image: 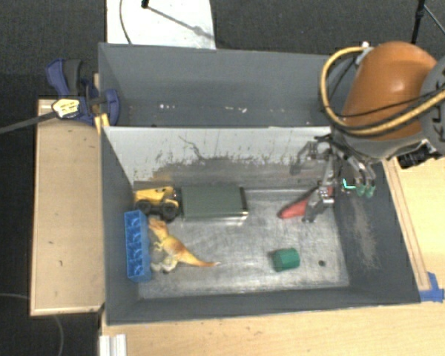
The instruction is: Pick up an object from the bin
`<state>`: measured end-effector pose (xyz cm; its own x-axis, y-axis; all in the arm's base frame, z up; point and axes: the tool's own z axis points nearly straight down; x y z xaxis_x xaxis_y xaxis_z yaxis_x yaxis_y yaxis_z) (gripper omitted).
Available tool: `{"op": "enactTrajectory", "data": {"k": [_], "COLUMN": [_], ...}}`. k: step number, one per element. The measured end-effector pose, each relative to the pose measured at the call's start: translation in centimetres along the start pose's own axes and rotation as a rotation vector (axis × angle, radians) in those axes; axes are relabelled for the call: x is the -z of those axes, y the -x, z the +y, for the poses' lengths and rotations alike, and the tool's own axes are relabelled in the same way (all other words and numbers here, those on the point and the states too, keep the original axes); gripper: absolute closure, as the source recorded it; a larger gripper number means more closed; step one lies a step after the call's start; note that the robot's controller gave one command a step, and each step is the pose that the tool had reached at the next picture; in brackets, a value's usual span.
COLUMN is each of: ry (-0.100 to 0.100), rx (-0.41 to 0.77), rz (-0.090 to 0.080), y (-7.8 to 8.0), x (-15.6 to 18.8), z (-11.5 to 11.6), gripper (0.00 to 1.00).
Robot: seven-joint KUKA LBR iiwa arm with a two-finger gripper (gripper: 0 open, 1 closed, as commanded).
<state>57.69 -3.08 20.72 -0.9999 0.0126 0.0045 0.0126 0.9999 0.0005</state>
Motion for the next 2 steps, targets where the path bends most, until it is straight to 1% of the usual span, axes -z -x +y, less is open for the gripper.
{"op": "enactTrajectory", "data": {"k": [1, 2], "ry": [0.000, -0.001], "rx": [0.001, 0.089], "rz": [-0.008, -0.013], "y": [0.2, 1.0], "x": [0.5, -6.1], "z": [0.0, -3.9], "gripper": [0.00, 0.00]}}
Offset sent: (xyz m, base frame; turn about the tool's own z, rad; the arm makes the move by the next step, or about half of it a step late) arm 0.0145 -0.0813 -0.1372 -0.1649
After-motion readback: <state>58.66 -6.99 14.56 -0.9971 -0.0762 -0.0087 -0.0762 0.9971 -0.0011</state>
